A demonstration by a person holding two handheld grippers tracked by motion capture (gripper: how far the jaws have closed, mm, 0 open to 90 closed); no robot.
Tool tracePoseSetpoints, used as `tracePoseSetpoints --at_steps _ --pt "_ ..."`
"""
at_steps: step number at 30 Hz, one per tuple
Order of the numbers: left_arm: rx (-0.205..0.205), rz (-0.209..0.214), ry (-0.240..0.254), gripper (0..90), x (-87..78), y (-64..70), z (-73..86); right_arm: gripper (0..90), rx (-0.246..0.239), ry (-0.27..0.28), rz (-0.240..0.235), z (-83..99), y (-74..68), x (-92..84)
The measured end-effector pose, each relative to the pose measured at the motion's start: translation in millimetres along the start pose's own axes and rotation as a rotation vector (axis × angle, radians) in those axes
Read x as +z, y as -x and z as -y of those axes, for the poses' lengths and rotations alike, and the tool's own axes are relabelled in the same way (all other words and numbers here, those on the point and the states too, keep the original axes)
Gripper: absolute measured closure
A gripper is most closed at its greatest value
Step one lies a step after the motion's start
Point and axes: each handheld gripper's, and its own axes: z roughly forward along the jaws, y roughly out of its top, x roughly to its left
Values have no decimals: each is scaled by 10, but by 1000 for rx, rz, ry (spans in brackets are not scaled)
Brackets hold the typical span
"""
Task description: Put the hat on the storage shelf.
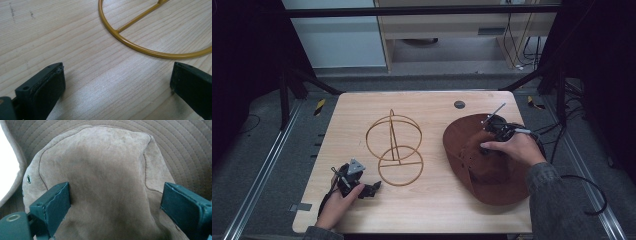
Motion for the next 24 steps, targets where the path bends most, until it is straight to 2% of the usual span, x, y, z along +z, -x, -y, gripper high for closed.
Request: tracePoseSetpoints --at_steps 7,10,17,21,22,24 --pt "0 0 0 0 0 0 0 129 -13 -9 6 12 -14 19" --pt "0 0 0 0 0 0 0 177 -13 -10 8 14 -17 26" --pt "0 0 0 0 0 0 0 395 -41 -25 18 25 -40 44" --pt "0 0 0 0 0 0 0 566 -58 -30 18 35 -40 41" --pt "0 0 0 0 0 0 0 649 -69 -32 18 42 -39 47" --pt "0 0 0 0 0 0 0 678 -74 -33 16 46 -36 47"
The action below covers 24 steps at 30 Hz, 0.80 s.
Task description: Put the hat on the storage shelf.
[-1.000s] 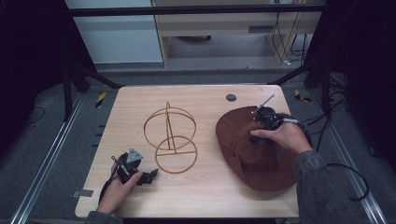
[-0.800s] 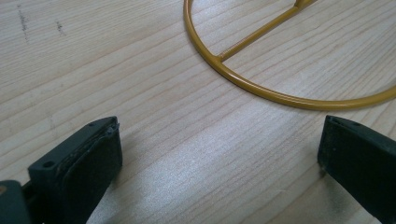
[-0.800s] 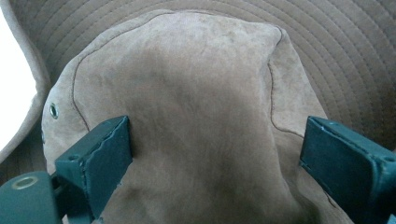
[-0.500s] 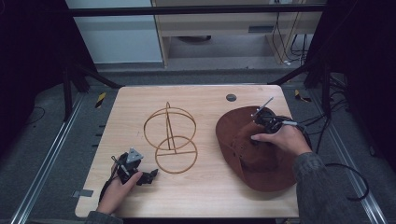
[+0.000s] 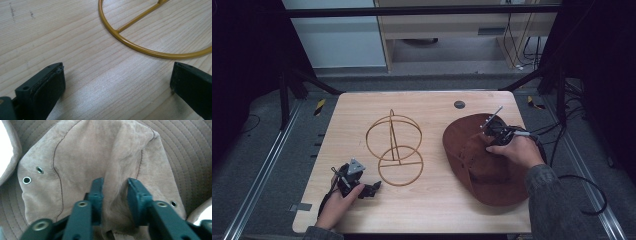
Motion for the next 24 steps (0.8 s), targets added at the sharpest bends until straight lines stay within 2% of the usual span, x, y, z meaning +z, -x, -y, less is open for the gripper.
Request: tracePoseSetpoints --at_steps 3,6,16,24 --pt "0 0 0 0 0 0 0 831 -2 -3 -9 10 -5 -11" --pt "0 0 0 0 0 0 0 878 -8 10 -20 12 3 -33" --pt "0 0 0 0 0 0 0 891 8 82 -54 48 15 -318" --pt "0 0 0 0 0 0 0 891 29 221 -86 64 -42 -673"
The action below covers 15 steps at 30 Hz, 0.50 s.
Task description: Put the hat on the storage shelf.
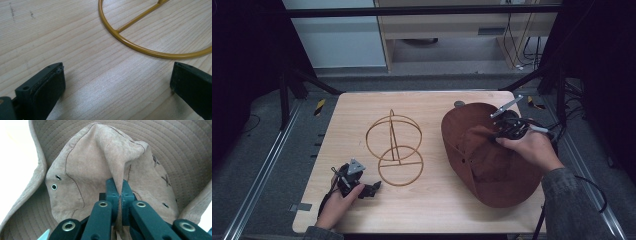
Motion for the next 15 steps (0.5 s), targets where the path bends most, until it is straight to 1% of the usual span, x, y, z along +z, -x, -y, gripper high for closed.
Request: tracePoseSetpoints --at_steps 3,7,11,15 --pt "0 0 0 0 0 0 0 892 5 60 -8 -8 -35 -116" --pt "0 0 0 0 0 0 0 892 11 122 -14 -8 -78 -220" --pt "0 0 0 0 0 1 0 892 8 154 -14 -17 -111 -291" --pt "1 0 1 0 0 4 1 892 1 168 -7 -36 -140 -371"
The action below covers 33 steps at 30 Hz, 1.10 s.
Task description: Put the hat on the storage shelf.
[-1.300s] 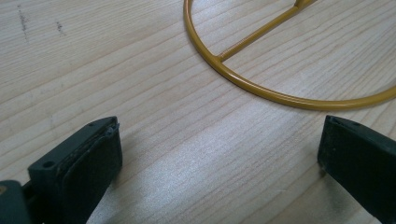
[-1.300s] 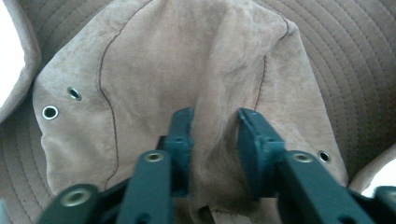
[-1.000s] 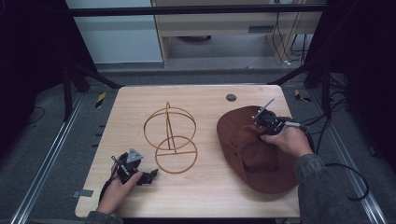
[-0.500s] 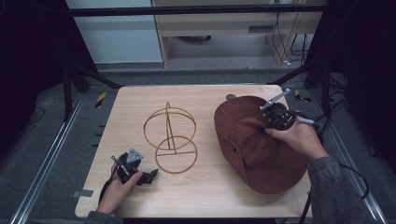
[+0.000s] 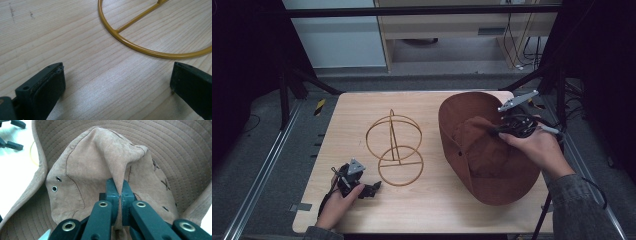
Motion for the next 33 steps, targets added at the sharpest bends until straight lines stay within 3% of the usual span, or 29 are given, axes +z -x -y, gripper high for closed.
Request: tracePoseSetpoints --at_steps 15,33 --pt "0 -1 3 0 2 0 0 892 -27 81 10 -217 -112 -366" --pt "0 0 0 0 -1 0 -1 892 -99 216 -13 -711 -473 -752"
